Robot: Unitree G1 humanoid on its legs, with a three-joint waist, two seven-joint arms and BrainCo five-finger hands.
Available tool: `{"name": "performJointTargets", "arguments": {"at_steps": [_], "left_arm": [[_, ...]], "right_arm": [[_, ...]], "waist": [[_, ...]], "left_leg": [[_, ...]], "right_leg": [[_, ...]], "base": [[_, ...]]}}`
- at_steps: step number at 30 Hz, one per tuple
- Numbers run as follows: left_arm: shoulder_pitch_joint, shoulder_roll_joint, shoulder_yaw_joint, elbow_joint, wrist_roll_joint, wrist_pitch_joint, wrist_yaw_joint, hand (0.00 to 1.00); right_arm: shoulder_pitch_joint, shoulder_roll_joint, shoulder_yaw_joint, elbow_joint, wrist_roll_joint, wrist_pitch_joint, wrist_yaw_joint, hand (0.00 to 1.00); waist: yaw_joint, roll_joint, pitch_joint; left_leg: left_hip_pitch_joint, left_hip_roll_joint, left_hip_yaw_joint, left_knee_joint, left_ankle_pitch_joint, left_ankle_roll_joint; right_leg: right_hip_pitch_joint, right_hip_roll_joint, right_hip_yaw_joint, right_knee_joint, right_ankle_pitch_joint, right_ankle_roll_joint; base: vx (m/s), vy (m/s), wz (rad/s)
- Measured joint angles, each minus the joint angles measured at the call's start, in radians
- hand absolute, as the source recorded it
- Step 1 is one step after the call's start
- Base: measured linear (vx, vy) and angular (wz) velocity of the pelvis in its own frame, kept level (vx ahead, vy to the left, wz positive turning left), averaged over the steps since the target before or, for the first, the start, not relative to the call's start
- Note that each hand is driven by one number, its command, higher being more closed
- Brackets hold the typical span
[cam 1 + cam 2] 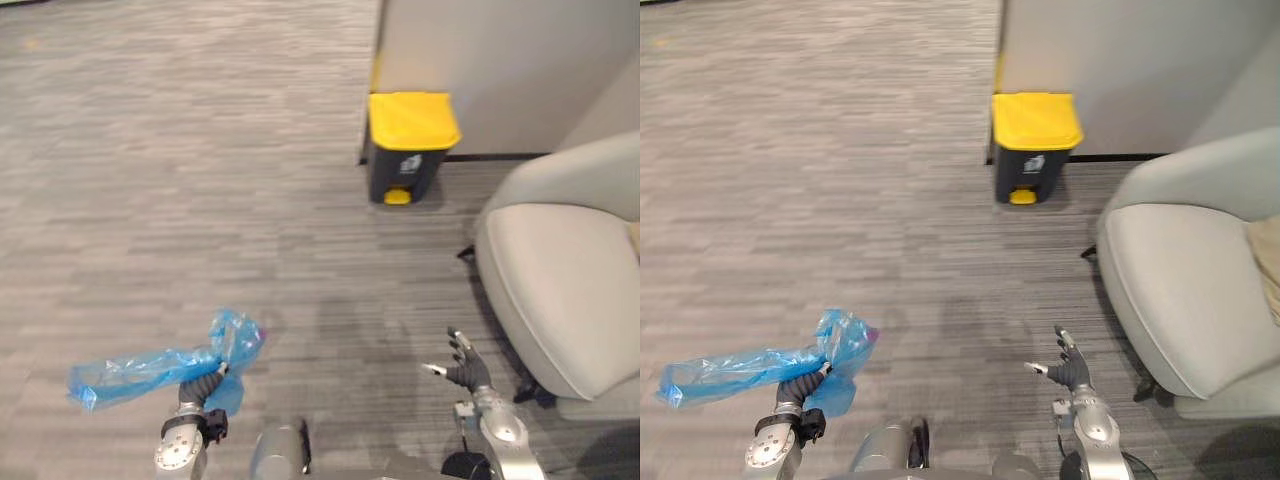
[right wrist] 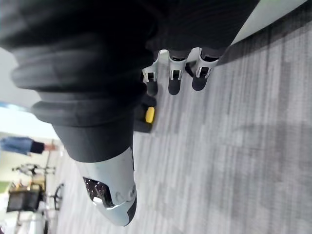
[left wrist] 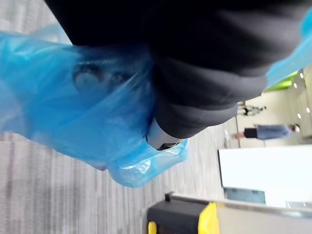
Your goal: Gather rubbish on tea table into small bin, then transfer packed bag to large trash can.
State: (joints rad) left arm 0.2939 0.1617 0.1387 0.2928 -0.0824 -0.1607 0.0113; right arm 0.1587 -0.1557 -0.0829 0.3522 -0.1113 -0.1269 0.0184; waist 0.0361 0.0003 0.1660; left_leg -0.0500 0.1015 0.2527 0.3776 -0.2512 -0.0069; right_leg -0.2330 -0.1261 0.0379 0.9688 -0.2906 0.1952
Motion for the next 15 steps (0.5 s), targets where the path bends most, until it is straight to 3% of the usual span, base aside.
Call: {"name": "performJointTargets", "arguments": {"at_steps": [1, 3, 5, 6, 7, 8, 9, 10, 11, 12, 13, 14, 15], "left_arm": [[-0.011, 0.01, -0.002, 0.0, -0.002, -0.001, 0.008, 1.0], [-0.042, 0.03, -0.001, 0.012, -0.003, -0.002, 0.014, 1.0], [-0.077, 0.037, 0.0, 0.037, -0.003, -0.002, 0.013, 1.0], [-0.088, 0.041, 0.002, 0.059, -0.003, -0.002, 0.013, 1.0], [-0.085, 0.041, 0.002, 0.075, -0.001, -0.001, 0.013, 1.0], [-0.085, 0.033, 0.003, 0.088, 0.002, -0.001, 0.013, 1.0], [-0.086, 0.027, 0.002, 0.1, 0.005, -0.001, 0.012, 1.0], [-0.08, 0.024, 0.003, 0.102, 0.006, -0.001, 0.012, 1.0], [-0.079, 0.002, 0.007, 0.107, 0.007, 0.002, 0.011, 1.0], [-0.077, -0.012, 0.008, 0.107, 0.007, 0.003, 0.011, 1.0], [-0.071, -0.043, 0.007, 0.107, 0.007, 0.002, 0.011, 1.0], [-0.07, -0.051, -0.009, 0.106, 0.007, 0.001, 0.01, 1.0], [-0.07, -0.05, -0.013, 0.106, 0.007, 0.001, 0.008, 1.0]], "right_arm": [[-0.01, -0.003, 0.013, 0.012, -0.009, 0.0, -0.001, 0.0], [-0.026, -0.004, 0.023, 0.024, -0.017, 0.0, -0.001, 0.0], [-0.036, -0.015, 0.02, 0.033, -0.018, 0.0, -0.002, 0.0], [-0.046, -0.02, 0.019, 0.059, -0.019, 0.002, -0.002, 0.0], [-0.036, -0.025, 0.018, 0.069, -0.02, 0.009, -0.002, 0.0], [-0.034, -0.033, 0.017, 0.073, -0.02, 0.012, -0.002, 0.0], [-0.041, -0.039, 0.018, 0.088, -0.02, 0.02, 0.0, 0.0], [-0.047, -0.04, 0.018, 0.088, -0.02, 0.02, 0.002, 0.0], [-0.052, -0.047, 0.017, 0.085, -0.02, 0.022, 0.002, 0.0], [-0.048, -0.052, 0.017, 0.081, -0.02, 0.022, 0.002, 0.0], [-0.046, -0.048, 0.02, 0.069, -0.018, 0.025, -0.002, 0.0], [-0.043, -0.042, 0.023, 0.049, -0.017, 0.023, -0.016, 0.0], [-0.047, -0.035, 0.024, 0.05, -0.017, 0.021, -0.018, 0.0]], "waist": [[-0.012, 0.001, 0.001], [-0.024, 0.001, 0.002], [-0.036, 0.002, 0.004], [-0.051, -0.002, 0.013], [-0.062, -0.012, 0.007], [-0.069, 0.004, 0.01], [-0.07, 0.027, 0.015], [-0.071, 0.028, 0.016], [-0.07, 0.047, 0.04], [-0.07, 0.059, 0.053], [-0.044, 0.076, 0.062], [-0.014, 0.064, 0.074], [-0.005, 0.048, 0.079]], "left_leg": [[0.051, 0.0, 0.017, -0.05, 0.0, 0.0], [0.137, 0.001, 0.042, -0.153, 0.0, -0.004], [0.186, 0.003, 0.052, -0.209, 0.004, -0.025], [0.227, 0.002, 0.047, -0.231, 0.0, -0.044], [0.27, 0.012, 0.033, -0.225, -0.028, -0.092], [0.274, 0.024, 0.022, -0.209, -0.038, -0.108], [0.267, 0.057, 0.01, -0.153, -0.035, -0.121], [0.215, 0.076, -0.008, -0.011, -0.01, -0.123], [0.127, 0.125, -0.025, 0.241, 0.084, -0.078], [0.089, 0.152, -0.035, 0.352, 0.156, -0.056], [0.008, 0.192, -0.064, 0.569, 0.171, -0.053], [-0.106, 0.186, -0.061, 0.713, 0.086, -0.052], [-0.153, 0.164, -0.051, 0.706, 0.061, -0.041]], "right_leg": [[-0.051, -0.019, -0.086, 0.002, -0.009, -0.056], [-0.164, -0.038, -0.232, -0.117, -0.021, -0.109], [-0.227, -0.026, -0.289, -0.349, 0.039, -0.137], [-0.223, 0.004, -0.285, -0.528, 0.129, -0.155], [-0.21, 0.031, -0.262, -0.593, 0.316, -0.219], [-0.209, 0.039, -0.26, -0.56, 0.317, -0.234], [-0.21, 0.05, -0.28, -0.509, 0.281, -0.246], [-0.205, 0.059, -0.282, -0.477, 0.219, -0.253], [-0.143, 0.094, -0.278, -0.489, 0.178, -0.264], [-0.098, 0.105, -0.273, -0.513, 0.172, -0.266], [-0.003, 0.146, -0.255, -0.571, 0.158, -0.279], [0.098, 0.163, -0.209, -0.643, 0.14, -0.293], [0.136, 0.158, -0.186, -0.667, 0.126, -0.295]], "base": [[0.41, 0.096, -0.47], [0.48, 0.038, -0.3], [0.42, -0.021, 0.0], [0.69, -0.125, 0.28], [0.72, -0.159, 0.32], [0.64, -0.144, 0.11], [0.61, -0.184, -0.09], [0.72, -0.243, -0.3], [0.72, -0.272, -0.25], [0.59, -0.169, -0.46], [0.65, -0.095, -0.82], [0.53, -0.048, -0.96], [0.51, -0.031, -0.88]]}}
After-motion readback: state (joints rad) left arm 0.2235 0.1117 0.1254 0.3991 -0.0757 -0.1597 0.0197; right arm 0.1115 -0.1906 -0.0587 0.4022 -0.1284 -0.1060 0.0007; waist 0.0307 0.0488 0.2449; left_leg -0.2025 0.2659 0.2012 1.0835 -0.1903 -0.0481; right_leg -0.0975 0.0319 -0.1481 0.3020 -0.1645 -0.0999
